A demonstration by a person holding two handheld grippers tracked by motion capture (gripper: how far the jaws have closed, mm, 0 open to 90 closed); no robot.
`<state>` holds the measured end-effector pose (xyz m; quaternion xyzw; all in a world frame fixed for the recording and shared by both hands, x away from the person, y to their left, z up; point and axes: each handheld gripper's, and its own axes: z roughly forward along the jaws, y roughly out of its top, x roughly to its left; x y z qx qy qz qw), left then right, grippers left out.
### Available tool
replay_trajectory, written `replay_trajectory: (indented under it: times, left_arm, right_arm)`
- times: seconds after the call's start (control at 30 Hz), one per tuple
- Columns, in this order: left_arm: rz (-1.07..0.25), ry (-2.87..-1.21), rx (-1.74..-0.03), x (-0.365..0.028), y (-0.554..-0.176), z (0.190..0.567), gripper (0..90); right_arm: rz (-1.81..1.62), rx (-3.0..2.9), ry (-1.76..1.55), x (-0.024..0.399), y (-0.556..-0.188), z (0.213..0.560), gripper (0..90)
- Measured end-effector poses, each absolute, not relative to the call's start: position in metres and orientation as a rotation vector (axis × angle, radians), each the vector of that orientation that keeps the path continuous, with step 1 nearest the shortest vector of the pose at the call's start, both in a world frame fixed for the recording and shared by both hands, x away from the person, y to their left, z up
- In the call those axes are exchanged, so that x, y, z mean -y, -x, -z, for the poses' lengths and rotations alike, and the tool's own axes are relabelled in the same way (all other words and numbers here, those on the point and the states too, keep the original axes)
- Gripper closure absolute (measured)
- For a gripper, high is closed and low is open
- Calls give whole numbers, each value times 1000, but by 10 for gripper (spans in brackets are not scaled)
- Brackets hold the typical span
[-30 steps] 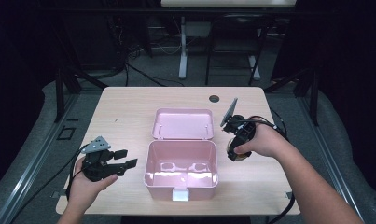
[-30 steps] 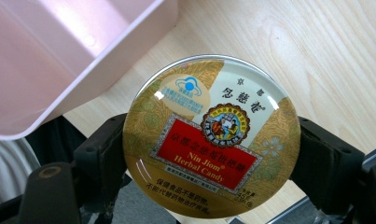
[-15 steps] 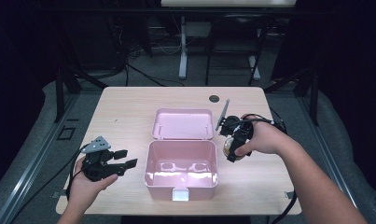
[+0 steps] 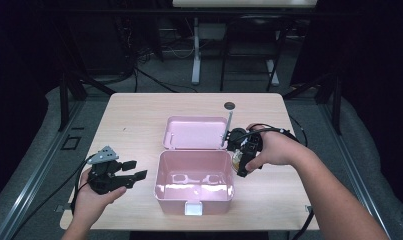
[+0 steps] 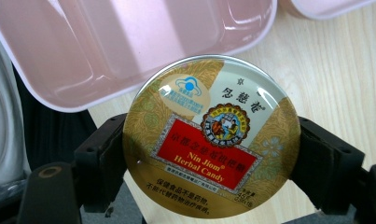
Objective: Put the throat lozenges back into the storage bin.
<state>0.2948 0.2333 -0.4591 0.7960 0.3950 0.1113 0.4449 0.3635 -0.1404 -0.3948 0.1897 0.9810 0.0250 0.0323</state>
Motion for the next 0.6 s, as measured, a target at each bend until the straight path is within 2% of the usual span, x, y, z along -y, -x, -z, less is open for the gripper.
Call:
replay_trajectory:
  times: [0.6]
  left_arm:
    - [-274,-1984,-971,-233,-295,460,429]
  right_arm:
    - [-93,-3050,-385,110,-356,396,197]
